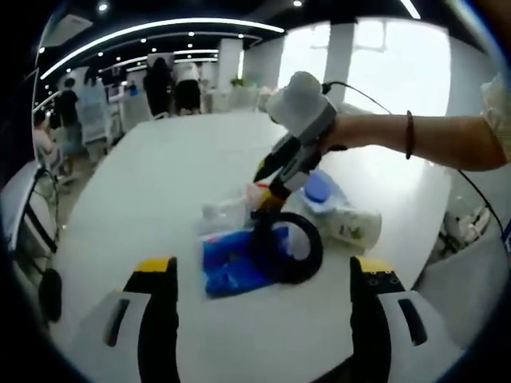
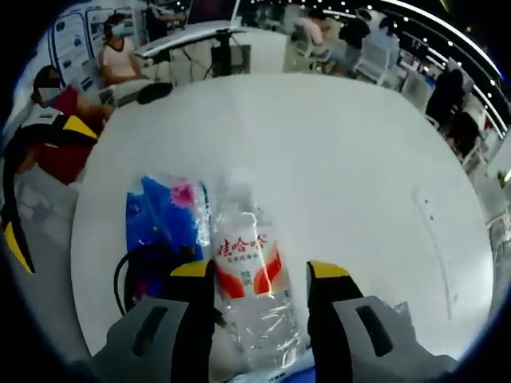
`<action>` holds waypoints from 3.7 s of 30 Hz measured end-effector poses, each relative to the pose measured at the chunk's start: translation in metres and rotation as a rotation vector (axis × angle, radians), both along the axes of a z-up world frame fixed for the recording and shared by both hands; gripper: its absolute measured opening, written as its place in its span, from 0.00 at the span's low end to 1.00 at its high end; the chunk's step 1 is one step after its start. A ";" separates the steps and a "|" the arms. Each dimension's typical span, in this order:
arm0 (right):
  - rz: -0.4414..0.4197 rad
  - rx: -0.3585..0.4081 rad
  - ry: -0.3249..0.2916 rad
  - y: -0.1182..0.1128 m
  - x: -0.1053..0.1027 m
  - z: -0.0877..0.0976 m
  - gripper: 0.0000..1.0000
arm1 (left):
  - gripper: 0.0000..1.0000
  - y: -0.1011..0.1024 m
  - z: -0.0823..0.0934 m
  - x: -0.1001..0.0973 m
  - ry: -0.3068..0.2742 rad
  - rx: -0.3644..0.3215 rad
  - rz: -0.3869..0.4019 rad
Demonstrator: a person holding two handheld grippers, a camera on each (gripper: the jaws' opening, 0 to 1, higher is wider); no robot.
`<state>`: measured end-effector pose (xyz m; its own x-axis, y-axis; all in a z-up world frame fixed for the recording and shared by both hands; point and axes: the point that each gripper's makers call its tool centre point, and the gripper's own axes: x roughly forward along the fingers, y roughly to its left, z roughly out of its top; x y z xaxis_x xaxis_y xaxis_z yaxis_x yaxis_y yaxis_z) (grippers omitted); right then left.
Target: Arrange the tabletop items into an orderly group along one side of the table until the central work area is clear of visible clutter.
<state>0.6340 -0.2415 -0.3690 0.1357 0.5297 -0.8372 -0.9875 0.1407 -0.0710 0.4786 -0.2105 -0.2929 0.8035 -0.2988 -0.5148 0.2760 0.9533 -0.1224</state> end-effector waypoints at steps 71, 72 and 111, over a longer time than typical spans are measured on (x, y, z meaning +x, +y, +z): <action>-0.200 0.436 -0.193 0.005 -0.007 0.097 0.33 | 0.79 0.011 0.041 0.012 -0.177 -0.067 0.059; -0.199 0.451 -0.203 0.006 -0.008 0.100 0.33 | 0.79 0.011 0.042 0.012 -0.183 -0.066 0.054; -0.063 0.682 -0.210 0.007 -0.121 0.161 0.33 | 0.60 -0.018 0.109 0.043 -0.232 -0.325 -0.044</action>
